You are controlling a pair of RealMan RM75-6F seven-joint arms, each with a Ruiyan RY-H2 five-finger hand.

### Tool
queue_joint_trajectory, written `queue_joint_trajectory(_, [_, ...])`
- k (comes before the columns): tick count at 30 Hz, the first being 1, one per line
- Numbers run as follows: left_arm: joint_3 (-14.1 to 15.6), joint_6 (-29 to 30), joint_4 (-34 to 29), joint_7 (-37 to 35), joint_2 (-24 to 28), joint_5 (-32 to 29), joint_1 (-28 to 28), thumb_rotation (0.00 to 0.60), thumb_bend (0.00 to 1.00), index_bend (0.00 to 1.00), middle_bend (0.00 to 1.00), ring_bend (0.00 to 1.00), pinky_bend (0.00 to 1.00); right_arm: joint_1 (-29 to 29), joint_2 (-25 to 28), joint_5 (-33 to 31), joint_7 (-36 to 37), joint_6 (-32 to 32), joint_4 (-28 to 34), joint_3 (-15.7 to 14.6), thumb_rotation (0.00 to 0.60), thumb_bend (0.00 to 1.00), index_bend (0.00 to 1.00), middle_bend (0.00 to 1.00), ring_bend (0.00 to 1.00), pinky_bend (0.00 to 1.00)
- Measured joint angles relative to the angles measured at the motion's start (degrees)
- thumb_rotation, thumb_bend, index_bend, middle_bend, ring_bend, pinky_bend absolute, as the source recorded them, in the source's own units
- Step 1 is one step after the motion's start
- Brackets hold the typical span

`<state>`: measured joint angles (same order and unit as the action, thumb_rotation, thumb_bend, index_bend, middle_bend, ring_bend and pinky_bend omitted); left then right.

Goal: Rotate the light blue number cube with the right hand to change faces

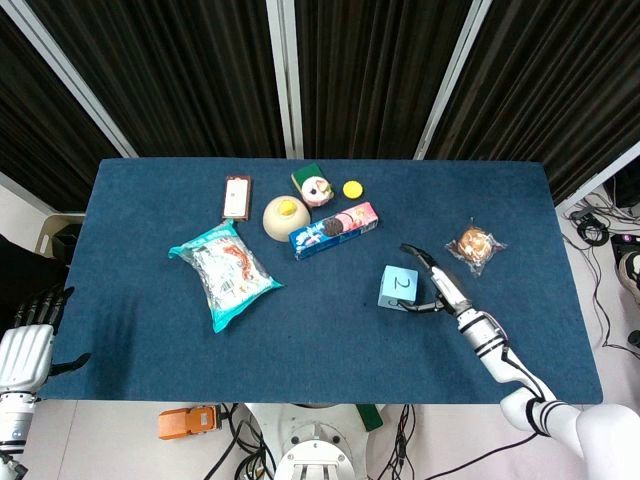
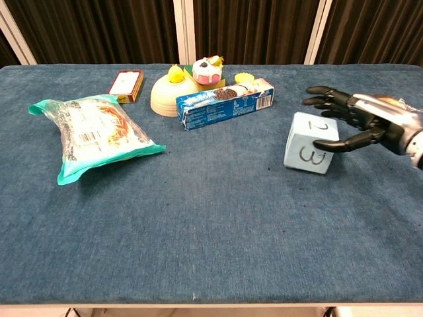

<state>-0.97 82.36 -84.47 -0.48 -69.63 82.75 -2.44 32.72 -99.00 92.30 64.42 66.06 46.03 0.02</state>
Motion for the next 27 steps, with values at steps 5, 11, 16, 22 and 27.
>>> queue_joint_trajectory(5, [-0.12,-0.08,0.0,-0.1,0.12,0.09,-0.2,0.6,0.0,0.04,0.02,0.0,0.0,-1.67,4.45,-0.01,-1.56,2.25,3.91,-0.45,0.566,0.37,0.0,0.1,0.0,0.0])
queue_joint_trajectory(11, [-0.34,0.14,-0.45,0.09,0.39,0.35,-0.43,0.6,0.0,0.04,0.02,0.0,0.0,-3.93,11.93,-1.21,-10.4,4.63,12.07,-0.17,0.598,0.37,0.0,0.1,0.0,0.0])
queue_joint_trajectory(16, [-0.42,0.47,-0.8,0.39,0.16,0.9,-0.66,0.6,0.0,0.04,0.02,0.0,0.0,-7.17,19.1,-3.92,-25.47,7.29,22.36,0.47,0.598,0.37,0.0,0.1,0.0,0.0])
queue_joint_trajectory(22, [-0.66,1.84,-0.45,0.25,-0.54,1.69,-0.62,0.6,0.0,0.04,0.02,0.0,0.0,-14.02,28.94,-7.26,-43.31,13.01,37.65,0.23,0.596,0.37,0.0,0.1,0.0,0.0])
queue_joint_trajectory(27, [-0.78,2.39,-0.3,0.1,-0.95,2.07,-0.62,0.6,0.0,0.04,0.02,0.0,0.0,-21.22,34.73,-7.85,-49.55,18.98,44.33,-1.68,0.596,0.37,0.0,0.1,0.0,0.0])
